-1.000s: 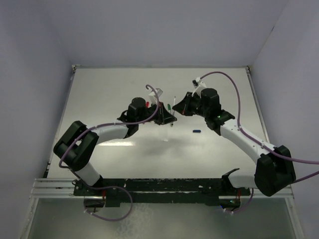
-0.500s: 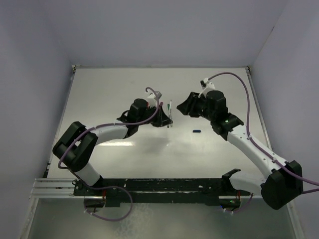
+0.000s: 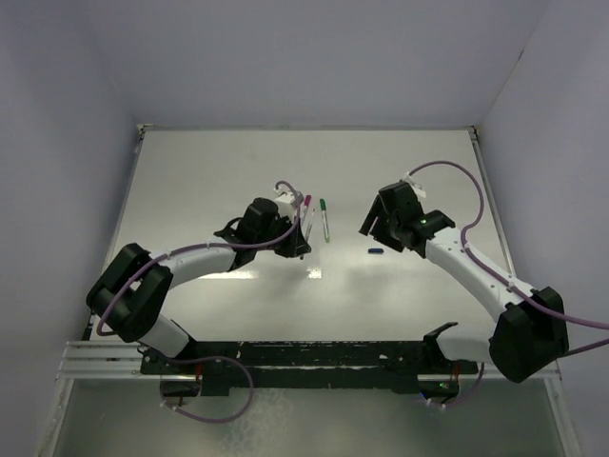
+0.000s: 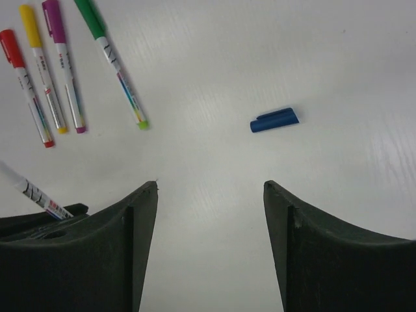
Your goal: Insert the pens into the pen caps
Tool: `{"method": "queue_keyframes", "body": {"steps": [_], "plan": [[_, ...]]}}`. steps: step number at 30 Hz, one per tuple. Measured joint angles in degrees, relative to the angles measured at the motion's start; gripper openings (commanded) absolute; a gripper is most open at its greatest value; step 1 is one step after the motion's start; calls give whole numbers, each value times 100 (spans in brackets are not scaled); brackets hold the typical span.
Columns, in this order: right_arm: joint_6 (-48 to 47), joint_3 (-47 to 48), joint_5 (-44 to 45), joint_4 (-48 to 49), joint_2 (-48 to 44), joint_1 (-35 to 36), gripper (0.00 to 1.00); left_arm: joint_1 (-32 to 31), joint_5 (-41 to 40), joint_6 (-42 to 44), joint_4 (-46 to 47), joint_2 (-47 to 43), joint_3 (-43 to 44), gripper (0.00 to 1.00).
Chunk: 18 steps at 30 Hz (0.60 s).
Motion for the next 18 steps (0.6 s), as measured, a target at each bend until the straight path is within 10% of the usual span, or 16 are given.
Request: {"method": "queue_keyframes", "body": {"steps": [18], "plan": [[1366, -601, -188, 358, 522, -466, 56, 0, 105, 306, -153, -120, -55, 0]]}}
